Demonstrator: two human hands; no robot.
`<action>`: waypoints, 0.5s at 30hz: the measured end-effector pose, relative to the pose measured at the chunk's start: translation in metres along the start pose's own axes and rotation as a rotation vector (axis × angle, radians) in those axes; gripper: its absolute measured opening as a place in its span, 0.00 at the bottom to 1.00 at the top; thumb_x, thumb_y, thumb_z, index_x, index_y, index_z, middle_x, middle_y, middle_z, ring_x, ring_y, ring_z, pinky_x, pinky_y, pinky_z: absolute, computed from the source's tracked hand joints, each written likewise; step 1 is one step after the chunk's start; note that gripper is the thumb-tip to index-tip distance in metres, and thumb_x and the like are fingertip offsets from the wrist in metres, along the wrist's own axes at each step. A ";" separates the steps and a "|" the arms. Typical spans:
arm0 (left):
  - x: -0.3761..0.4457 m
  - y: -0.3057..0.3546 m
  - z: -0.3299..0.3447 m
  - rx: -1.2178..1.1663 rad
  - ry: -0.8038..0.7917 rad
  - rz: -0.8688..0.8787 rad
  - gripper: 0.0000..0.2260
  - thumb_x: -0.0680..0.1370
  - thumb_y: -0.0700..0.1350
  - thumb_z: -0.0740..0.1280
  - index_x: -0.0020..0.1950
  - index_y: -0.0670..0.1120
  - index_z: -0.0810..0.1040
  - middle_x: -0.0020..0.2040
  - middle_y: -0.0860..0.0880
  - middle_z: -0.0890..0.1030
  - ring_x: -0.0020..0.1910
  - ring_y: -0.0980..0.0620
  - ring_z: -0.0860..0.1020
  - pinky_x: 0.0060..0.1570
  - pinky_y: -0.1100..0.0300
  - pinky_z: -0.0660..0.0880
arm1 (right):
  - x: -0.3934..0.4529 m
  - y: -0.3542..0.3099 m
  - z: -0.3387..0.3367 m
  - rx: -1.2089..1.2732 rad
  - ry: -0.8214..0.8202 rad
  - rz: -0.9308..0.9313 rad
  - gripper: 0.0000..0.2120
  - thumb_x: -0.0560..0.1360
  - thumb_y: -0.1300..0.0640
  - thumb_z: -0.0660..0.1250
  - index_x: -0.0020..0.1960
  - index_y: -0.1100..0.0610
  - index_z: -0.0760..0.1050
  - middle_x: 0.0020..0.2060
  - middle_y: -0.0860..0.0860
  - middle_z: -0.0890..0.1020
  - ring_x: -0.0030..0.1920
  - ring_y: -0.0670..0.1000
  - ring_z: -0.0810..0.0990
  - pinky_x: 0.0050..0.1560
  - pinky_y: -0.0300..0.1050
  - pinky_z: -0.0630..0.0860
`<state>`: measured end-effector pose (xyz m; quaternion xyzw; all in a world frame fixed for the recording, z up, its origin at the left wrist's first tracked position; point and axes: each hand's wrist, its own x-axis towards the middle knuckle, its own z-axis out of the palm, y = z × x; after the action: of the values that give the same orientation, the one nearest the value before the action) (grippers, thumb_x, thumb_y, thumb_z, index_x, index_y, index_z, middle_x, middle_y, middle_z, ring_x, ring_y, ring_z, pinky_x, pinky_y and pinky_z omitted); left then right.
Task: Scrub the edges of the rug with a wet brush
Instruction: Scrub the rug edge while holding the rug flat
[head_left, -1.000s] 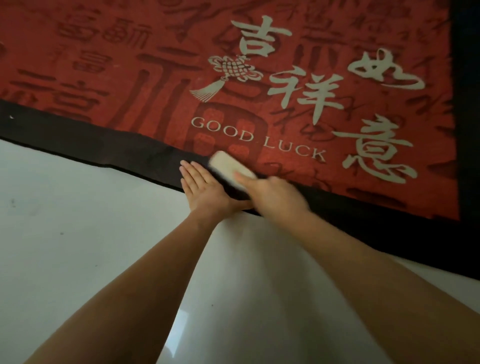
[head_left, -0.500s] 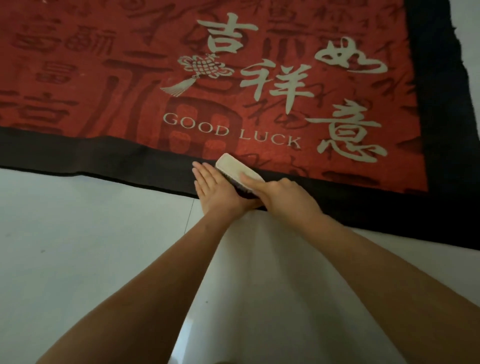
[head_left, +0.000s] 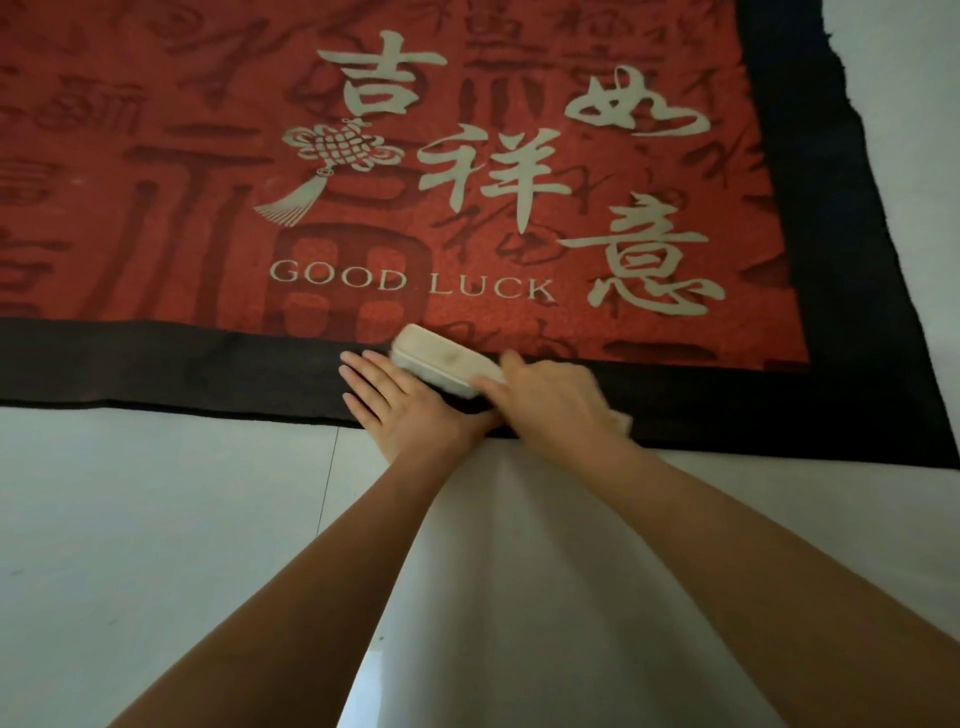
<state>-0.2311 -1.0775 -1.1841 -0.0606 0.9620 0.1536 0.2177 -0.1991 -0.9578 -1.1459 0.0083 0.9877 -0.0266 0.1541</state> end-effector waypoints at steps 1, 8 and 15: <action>-0.002 0.000 -0.002 0.010 -0.021 -0.004 0.69 0.60 0.76 0.68 0.75 0.34 0.31 0.76 0.35 0.32 0.76 0.40 0.32 0.75 0.45 0.35 | -0.010 0.020 0.002 0.005 -0.019 0.064 0.16 0.82 0.42 0.53 0.59 0.49 0.73 0.52 0.53 0.80 0.53 0.57 0.80 0.42 0.48 0.68; -0.004 0.015 -0.001 -0.011 -0.043 -0.007 0.72 0.58 0.75 0.71 0.75 0.33 0.30 0.76 0.34 0.31 0.76 0.40 0.31 0.74 0.49 0.34 | 0.003 0.047 -0.002 0.255 -0.020 0.283 0.26 0.72 0.29 0.60 0.38 0.52 0.78 0.35 0.48 0.80 0.41 0.53 0.80 0.37 0.44 0.66; -0.005 0.017 -0.005 -0.001 -0.093 -0.071 0.75 0.54 0.77 0.70 0.74 0.35 0.28 0.76 0.36 0.30 0.76 0.41 0.30 0.74 0.49 0.33 | -0.006 0.081 0.003 0.214 -0.049 0.321 0.33 0.68 0.23 0.57 0.33 0.54 0.74 0.32 0.48 0.78 0.38 0.53 0.80 0.38 0.45 0.68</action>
<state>-0.2315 -1.0629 -1.1727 -0.0875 0.9480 0.1487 0.2676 -0.1903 -0.8767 -1.1509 0.1815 0.9611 -0.1069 0.1786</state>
